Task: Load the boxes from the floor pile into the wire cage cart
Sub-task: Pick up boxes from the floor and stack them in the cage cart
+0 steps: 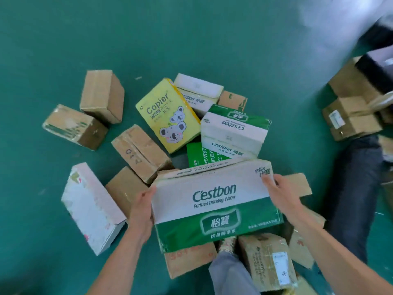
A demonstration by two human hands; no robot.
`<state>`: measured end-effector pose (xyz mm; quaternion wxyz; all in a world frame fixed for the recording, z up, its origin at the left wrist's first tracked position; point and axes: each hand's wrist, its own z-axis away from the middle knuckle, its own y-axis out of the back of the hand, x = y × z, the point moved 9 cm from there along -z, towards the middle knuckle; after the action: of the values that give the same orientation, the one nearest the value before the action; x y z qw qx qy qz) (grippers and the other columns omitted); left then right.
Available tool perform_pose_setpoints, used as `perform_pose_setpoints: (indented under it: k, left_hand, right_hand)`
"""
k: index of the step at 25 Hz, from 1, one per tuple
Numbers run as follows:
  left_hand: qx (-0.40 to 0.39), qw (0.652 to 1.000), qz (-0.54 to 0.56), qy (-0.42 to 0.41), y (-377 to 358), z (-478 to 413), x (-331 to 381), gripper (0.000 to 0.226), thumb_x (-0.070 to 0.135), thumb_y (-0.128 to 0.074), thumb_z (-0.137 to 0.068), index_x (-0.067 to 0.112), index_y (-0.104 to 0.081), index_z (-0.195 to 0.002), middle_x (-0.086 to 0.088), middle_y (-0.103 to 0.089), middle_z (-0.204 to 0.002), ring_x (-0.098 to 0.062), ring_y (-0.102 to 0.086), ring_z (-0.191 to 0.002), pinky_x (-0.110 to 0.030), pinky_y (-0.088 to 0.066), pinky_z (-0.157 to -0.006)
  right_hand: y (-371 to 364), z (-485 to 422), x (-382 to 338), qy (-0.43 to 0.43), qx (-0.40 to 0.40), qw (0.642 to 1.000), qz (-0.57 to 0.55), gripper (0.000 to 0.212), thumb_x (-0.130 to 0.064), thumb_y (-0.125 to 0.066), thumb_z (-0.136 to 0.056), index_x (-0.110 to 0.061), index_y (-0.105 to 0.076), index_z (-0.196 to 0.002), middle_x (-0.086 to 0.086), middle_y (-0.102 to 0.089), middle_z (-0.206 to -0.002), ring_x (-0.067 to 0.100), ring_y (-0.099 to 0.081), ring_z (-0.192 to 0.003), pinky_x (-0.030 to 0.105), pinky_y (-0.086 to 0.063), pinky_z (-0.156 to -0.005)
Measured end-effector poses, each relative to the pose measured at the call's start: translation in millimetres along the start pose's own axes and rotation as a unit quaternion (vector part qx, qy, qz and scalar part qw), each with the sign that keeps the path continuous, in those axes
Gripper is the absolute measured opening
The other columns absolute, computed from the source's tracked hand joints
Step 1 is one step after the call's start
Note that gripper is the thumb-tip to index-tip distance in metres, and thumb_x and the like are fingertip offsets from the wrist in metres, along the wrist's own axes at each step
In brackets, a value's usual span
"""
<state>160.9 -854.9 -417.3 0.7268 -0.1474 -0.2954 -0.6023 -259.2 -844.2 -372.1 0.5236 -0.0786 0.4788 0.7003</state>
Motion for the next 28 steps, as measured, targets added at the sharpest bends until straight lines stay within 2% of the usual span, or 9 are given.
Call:
perform_pose_setpoints:
  k: [3, 6, 11, 15, 17, 20, 23, 26, 28]
  left_hand:
    - [0.033, 0.998, 0.01, -0.046, 105, 47, 25, 0.038, 0.049, -0.059, -0.097, 0.015, -0.053, -0.114, -0.009, -0.061, -0.119, -0.03, -0.06, -0.104, -0.051, -0.052, -0.088]
    - [0.07, 0.994, 0.035, -0.076, 223, 100, 37, 0.044, 0.056, -0.053, -0.097, 0.02, -0.05, -0.121, -0.005, -0.057, -0.118, -0.029, -0.058, -0.106, -0.047, -0.053, -0.085]
    - [0.098, 0.988, 0.032, -0.115, 378, 160, 42, 0.084, 0.086, -0.046, -0.07, 0.02, -0.055, -0.123, -0.005, -0.062, -0.118, -0.024, -0.062, -0.107, -0.052, -0.054, -0.093]
    - [0.166, 0.975, 0.073, -0.125, 489, 214, 27, 0.079, 0.077, -0.048, -0.086, 0.015, -0.045, -0.134, -0.002, -0.052, -0.122, -0.026, -0.051, -0.113, -0.043, -0.042, -0.099]
    - [0.2, 0.966, 0.102, -0.128, 542, 239, 8, 0.076, 0.07, -0.051, -0.091, 0.01, -0.049, -0.139, -0.006, -0.052, -0.128, -0.027, -0.051, -0.114, -0.04, -0.041, -0.097]
    - [0.226, 0.954, 0.154, -0.12, 599, 275, -21, 0.066, 0.07, -0.062, -0.084, 0.011, -0.063, -0.116, -0.01, -0.063, -0.126, -0.029, -0.062, -0.109, -0.042, -0.049, -0.101]
    - [0.25, 0.942, 0.189, -0.118, 640, 319, -55, 0.057, 0.067, -0.065, -0.085, 0.014, -0.061, -0.105, -0.005, -0.065, -0.115, -0.025, -0.065, -0.101, -0.037, -0.051, -0.095]
    - [0.31, 0.922, 0.211, -0.098, 681, 372, -109, 0.05, 0.061, -0.061, -0.091, 0.012, -0.062, -0.101, -0.004, -0.068, -0.105, -0.019, -0.065, -0.09, -0.031, -0.05, -0.078]
    - [0.338, 0.907, 0.241, -0.076, 698, 395, -152, 0.055, 0.067, -0.061, -0.088, 0.015, -0.068, -0.104, -0.009, -0.071, -0.109, -0.021, -0.068, -0.094, -0.033, -0.054, -0.084]
  right_hand:
    - [-44, 63, -71, 0.071, -0.026, 0.997, 0.013, 0.04, -0.053, -0.045, -0.102, -0.017, -0.064, -0.101, 0.006, -0.068, -0.088, 0.028, -0.063, -0.08, 0.038, -0.046, -0.068]
    - [-93, 151, -143, 0.134, -0.052, 0.989, 0.036, 0.04, -0.049, -0.045, -0.103, -0.019, -0.06, -0.081, 0.008, -0.063, -0.077, 0.03, -0.061, -0.074, 0.034, -0.039, -0.062]
    - [-152, 259, -226, 0.163, -0.06, 0.982, 0.069, 0.056, -0.062, -0.043, -0.098, -0.016, -0.035, -0.067, 0.009, -0.04, -0.067, 0.022, -0.043, -0.062, 0.035, -0.025, -0.06]
    - [-195, 330, -303, 0.219, -0.083, 0.965, 0.115, 0.074, -0.075, -0.033, -0.094, -0.007, -0.062, -0.09, 0.008, -0.067, -0.093, 0.026, -0.064, -0.087, 0.037, -0.047, -0.074]
    - [-222, 371, -347, 0.265, -0.106, 0.949, 0.137, 0.079, -0.078, -0.029, -0.093, -0.009, -0.068, -0.103, 0.007, -0.067, -0.102, 0.026, -0.062, -0.096, 0.039, -0.047, -0.084]
    - [-261, 422, -399, 0.323, -0.145, 0.917, 0.184, 0.085, -0.073, -0.029, -0.096, 0.0, -0.071, -0.108, 0.017, -0.069, -0.106, 0.031, -0.062, -0.096, 0.04, -0.047, -0.087]
    - [-308, 464, -433, 0.371, -0.178, 0.885, 0.22, 0.081, -0.074, -0.031, -0.095, -0.005, -0.074, -0.098, 0.015, -0.074, -0.103, 0.028, -0.066, -0.09, 0.042, -0.052, -0.089]
    - [-377, 529, -458, 0.439, -0.225, 0.823, 0.282, 0.074, -0.073, -0.026, -0.096, -0.017, -0.073, -0.108, 0.012, -0.071, -0.118, 0.031, -0.063, -0.109, 0.042, -0.047, -0.097]
    - [-420, 567, -469, 0.477, -0.253, 0.782, 0.311, 0.09, -0.077, -0.023, -0.093, -0.005, -0.069, -0.121, 0.019, -0.066, -0.128, 0.034, -0.06, -0.118, 0.039, -0.042, -0.095]
